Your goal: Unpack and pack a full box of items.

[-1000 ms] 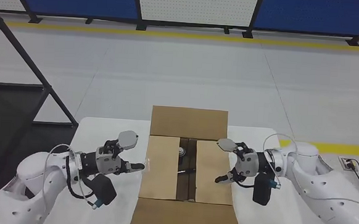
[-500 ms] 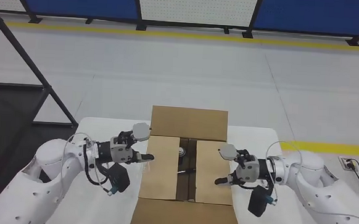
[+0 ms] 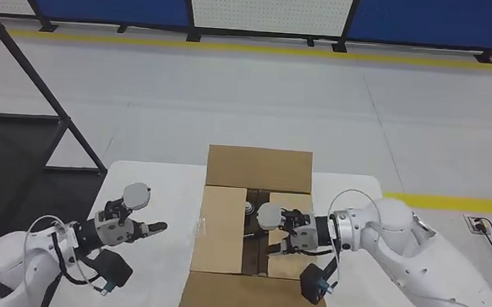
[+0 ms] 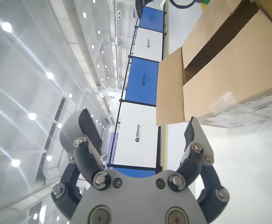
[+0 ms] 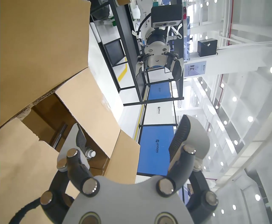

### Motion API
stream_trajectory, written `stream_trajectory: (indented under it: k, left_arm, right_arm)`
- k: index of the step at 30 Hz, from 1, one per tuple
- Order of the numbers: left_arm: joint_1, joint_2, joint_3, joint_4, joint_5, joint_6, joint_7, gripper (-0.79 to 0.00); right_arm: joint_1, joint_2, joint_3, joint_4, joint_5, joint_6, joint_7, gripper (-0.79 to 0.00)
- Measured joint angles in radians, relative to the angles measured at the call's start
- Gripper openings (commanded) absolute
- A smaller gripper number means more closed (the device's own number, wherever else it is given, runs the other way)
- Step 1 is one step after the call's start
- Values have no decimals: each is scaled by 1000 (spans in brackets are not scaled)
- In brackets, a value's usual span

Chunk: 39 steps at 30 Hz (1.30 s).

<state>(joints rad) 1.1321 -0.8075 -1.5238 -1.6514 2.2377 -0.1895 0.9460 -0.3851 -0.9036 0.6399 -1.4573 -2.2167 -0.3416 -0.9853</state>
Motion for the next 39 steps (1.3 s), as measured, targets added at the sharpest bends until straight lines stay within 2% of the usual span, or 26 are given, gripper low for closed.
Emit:
stream_trajectory:
  k: [2, 13, 17, 20, 24, 31, 35, 39]
  left_arm:
    - [20, 1, -15, -4, -10, -1, 1, 0]
    - [18, 0, -12, -11, -5, 6, -13, 0]
    - [26, 4, -34, 6, 12, 22, -19, 0]
    - [44, 10, -73, 48, 25, 38, -13, 0]
    - [86, 14, -134, 88, -6, 69, -2, 0]
    - [177, 23, -231, 92, 16, 121, 6, 0]
    - [210, 21, -270, 93, -21, 168, -11, 0]
    - [223, 19, -280, 90, -64, 173, -4, 0]
  right_arm:
    - [-1, 1, 1, 0, 1, 2, 0, 0]
    - [-7, -6, -13, -13, -13, -5, 25, 0]
    - [15, -38, -66, -15, -100, -18, 186, 0]
    - [30, -69, -108, 12, -145, 43, 239, 0]
    - [60, -110, -156, 73, -187, 85, 249, 0]
    - [116, -174, -212, 164, -230, 95, 245, 0]
    - [139, -200, -235, 182, -270, 73, 253, 0]
    - [152, -219, -245, 199, -283, 71, 230, 0]
